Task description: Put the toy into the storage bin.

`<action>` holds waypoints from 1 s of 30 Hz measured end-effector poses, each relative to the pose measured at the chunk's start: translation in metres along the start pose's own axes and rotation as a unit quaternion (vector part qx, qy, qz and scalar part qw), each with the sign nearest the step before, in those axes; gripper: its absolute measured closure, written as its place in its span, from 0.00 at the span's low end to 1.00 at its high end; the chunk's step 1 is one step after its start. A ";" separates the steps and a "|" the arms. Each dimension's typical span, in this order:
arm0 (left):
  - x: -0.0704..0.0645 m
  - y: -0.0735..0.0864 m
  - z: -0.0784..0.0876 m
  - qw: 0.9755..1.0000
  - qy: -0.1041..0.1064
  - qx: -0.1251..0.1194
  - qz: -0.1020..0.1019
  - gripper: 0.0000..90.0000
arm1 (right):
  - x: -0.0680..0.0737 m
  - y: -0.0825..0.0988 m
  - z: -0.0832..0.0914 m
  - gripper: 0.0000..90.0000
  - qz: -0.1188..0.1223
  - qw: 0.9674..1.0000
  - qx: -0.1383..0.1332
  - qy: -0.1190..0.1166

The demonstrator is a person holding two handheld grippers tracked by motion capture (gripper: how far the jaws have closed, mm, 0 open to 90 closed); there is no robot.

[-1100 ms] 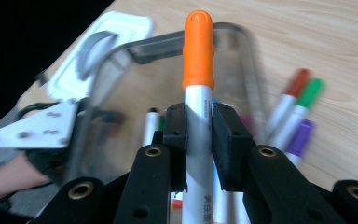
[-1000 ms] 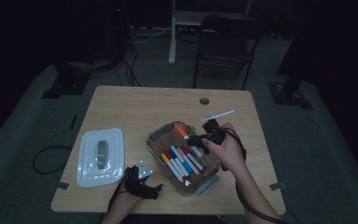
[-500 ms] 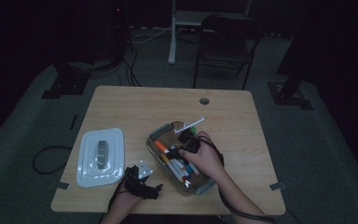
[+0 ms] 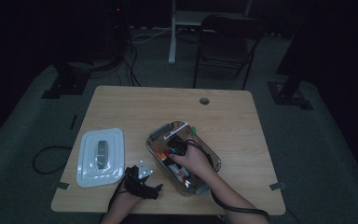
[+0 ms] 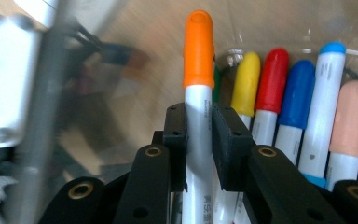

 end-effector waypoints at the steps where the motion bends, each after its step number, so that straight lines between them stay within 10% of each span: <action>1: 0.000 0.000 0.000 1.000 0.000 0.000 0.000 0.01 | -0.001 0.001 -0.004 0.85 -0.002 1.000 0.008 0.003; 10: 0.000 0.000 0.000 1.000 0.000 0.000 0.000 0.01 | -0.003 0.005 -0.005 0.75 0.011 1.000 0.019 0.001; 18: 0.000 0.000 0.000 1.000 0.000 0.001 0.000 0.01 | -0.010 -0.002 0.061 0.68 0.013 0.996 -0.091 -0.007; 27: 0.000 0.000 0.000 1.000 0.000 0.001 -0.001 0.01 | -0.057 0.006 0.113 0.62 -0.018 0.986 -0.163 0.035; 30: 0.000 0.000 0.000 1.000 0.000 0.000 0.000 0.01 | -0.097 0.019 0.131 0.61 -0.052 0.979 -0.184 0.065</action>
Point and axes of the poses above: each handheld gripper's, and its own axes: z roughly backward along the jaws, y roughly out of its underside, x roughly to its left, the point moved 7 cm from there along -z, roughly forward along the jaws
